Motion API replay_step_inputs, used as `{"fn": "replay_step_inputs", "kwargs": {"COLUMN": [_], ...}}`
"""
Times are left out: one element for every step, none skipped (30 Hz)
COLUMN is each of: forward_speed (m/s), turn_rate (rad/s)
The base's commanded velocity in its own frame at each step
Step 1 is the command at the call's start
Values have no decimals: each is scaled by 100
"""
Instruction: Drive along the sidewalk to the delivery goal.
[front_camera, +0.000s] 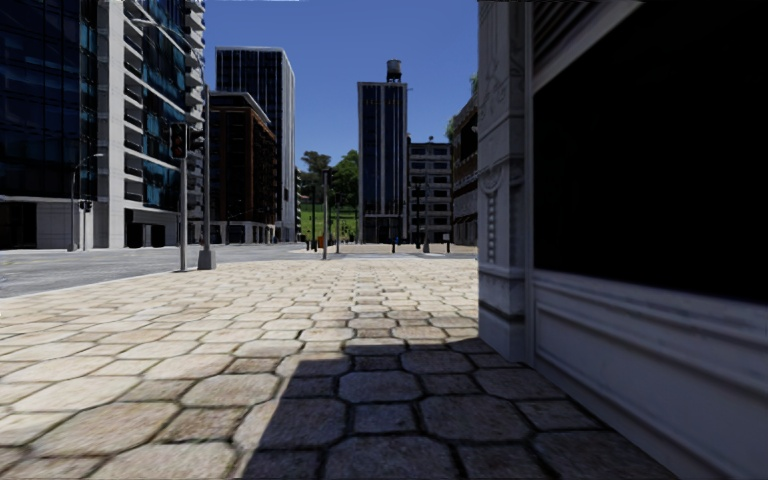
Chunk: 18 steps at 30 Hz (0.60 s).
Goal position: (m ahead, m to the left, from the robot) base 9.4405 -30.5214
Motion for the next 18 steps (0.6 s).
{"fn": "replay_step_inputs", "kwargs": {"forward_speed": [200,200,200,200,200,200,200,200,200,200,200,200,200,200,200,200,200,200], "turn_rate": [40,40,40,40,40,40,40,40,40,31,15,0,0,0,0,0,0,0]}}
